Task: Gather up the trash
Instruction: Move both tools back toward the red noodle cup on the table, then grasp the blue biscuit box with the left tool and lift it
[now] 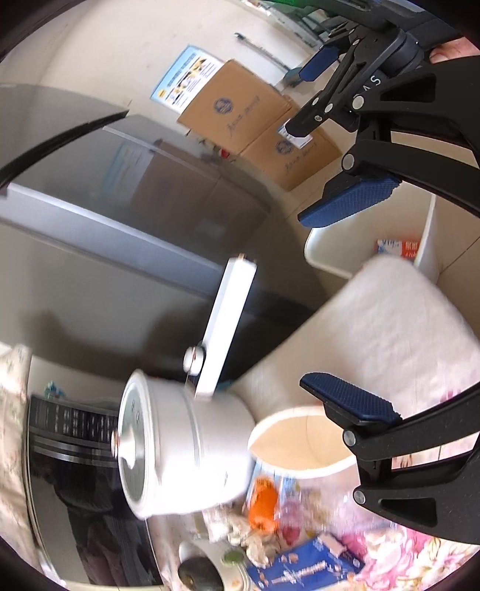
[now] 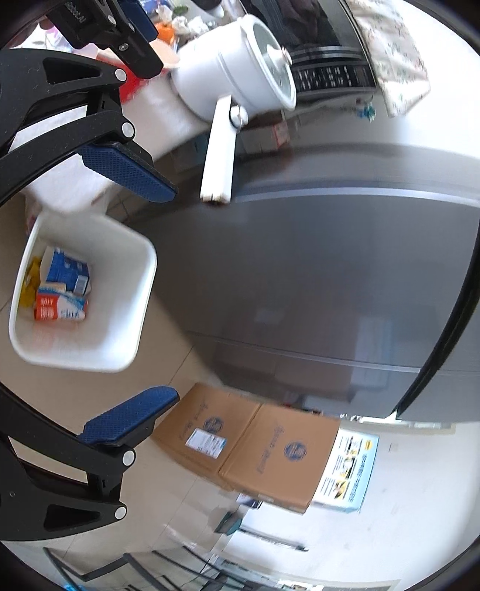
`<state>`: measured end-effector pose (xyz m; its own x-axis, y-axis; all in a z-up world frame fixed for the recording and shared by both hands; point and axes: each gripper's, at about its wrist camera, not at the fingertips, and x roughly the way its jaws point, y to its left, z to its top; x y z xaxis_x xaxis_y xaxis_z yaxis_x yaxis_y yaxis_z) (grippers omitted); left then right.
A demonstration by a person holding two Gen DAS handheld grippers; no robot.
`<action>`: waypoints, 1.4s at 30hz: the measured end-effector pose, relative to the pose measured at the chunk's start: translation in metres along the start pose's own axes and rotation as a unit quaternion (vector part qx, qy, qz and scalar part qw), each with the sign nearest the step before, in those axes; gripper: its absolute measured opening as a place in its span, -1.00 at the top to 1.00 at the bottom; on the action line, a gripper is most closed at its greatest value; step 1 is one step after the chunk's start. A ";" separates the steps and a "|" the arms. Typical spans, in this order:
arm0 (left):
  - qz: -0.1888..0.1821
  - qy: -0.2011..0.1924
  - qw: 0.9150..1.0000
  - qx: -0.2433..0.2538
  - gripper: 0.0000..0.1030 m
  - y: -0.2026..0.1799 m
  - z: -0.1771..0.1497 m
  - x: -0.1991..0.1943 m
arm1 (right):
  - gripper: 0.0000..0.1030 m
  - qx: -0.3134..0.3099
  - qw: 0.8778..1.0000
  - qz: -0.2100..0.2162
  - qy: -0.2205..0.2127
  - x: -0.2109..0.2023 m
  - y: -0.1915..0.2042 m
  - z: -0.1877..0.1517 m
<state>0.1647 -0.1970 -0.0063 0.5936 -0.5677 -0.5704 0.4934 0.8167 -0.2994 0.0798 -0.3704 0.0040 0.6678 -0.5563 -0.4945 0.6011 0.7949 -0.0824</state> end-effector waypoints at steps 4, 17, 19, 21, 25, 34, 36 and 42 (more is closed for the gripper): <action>0.020 -0.003 1.000 -0.017 -0.54 0.028 0.004 -0.012 | -0.86 -0.012 1.000 0.019 -0.003 -0.003 0.026 0.002; 0.077 -0.001 0.995 -0.058 -0.54 0.104 0.009 -0.039 | -0.86 -0.041 0.996 0.076 0.000 -0.005 0.098 0.001; 0.083 0.002 0.994 -0.064 -0.54 0.114 0.007 -0.040 | -0.86 -0.045 0.995 0.089 0.000 -0.007 0.112 0.000; 0.090 0.004 0.993 -0.072 -0.54 0.123 0.007 -0.042 | -0.86 -0.050 0.994 0.097 0.001 -0.007 0.124 -0.001; 0.116 0.004 0.988 -0.102 -0.54 0.156 0.008 -0.047 | -0.86 -0.061 0.992 0.113 0.010 -0.004 0.146 -0.005; 0.193 0.022 0.959 -0.209 -0.54 0.252 0.006 -0.044 | -0.86 -0.089 0.986 0.138 0.028 0.009 0.189 -0.013; 0.200 0.030 0.950 -0.239 -0.54 0.273 0.003 -0.042 | -0.86 -0.094 0.985 0.143 0.030 0.012 0.196 -0.015; 0.167 0.063 0.902 -0.393 -0.54 0.339 -0.027 -0.029 | -0.86 -0.098 0.983 0.151 0.034 0.015 0.205 -0.015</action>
<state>0.2978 0.0986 -0.1120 0.5240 -0.3010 -0.7968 -0.3327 0.7888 -0.5168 0.2065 -0.2125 -0.0331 0.7685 -0.2749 -0.5778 0.2786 0.9567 -0.0846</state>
